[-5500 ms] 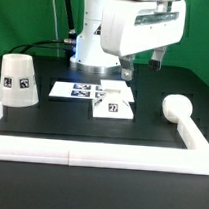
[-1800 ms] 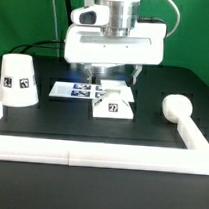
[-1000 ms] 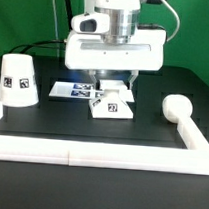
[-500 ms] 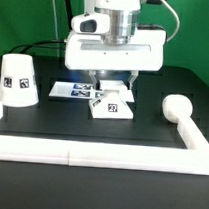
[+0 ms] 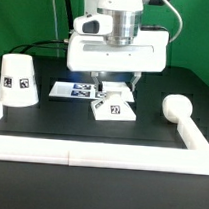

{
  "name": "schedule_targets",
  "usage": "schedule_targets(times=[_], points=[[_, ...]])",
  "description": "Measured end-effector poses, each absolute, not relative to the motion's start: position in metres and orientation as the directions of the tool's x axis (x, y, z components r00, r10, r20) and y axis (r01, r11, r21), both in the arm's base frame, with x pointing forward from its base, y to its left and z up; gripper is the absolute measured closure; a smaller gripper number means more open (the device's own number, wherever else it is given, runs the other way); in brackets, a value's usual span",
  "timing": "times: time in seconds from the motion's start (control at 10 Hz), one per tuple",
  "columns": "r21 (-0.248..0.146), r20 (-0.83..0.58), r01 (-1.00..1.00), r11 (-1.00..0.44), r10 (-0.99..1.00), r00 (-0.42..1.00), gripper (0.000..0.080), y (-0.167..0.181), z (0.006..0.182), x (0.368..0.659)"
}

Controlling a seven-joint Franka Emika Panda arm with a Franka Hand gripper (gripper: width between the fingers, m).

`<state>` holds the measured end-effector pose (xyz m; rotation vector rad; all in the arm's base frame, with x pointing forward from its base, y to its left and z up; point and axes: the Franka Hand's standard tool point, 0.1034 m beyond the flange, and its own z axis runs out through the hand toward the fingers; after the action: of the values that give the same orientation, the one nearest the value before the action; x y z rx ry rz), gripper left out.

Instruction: Assemble lamp

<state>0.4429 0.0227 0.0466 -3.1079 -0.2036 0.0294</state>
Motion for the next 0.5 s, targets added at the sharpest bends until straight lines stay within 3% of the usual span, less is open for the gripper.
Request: schedule_targets(times=[0.5], points=[[-0.029, 0.058, 0.101, -0.994, 0.099, 0.993, 0.0263, 0.045, 0.047, 0.499]])
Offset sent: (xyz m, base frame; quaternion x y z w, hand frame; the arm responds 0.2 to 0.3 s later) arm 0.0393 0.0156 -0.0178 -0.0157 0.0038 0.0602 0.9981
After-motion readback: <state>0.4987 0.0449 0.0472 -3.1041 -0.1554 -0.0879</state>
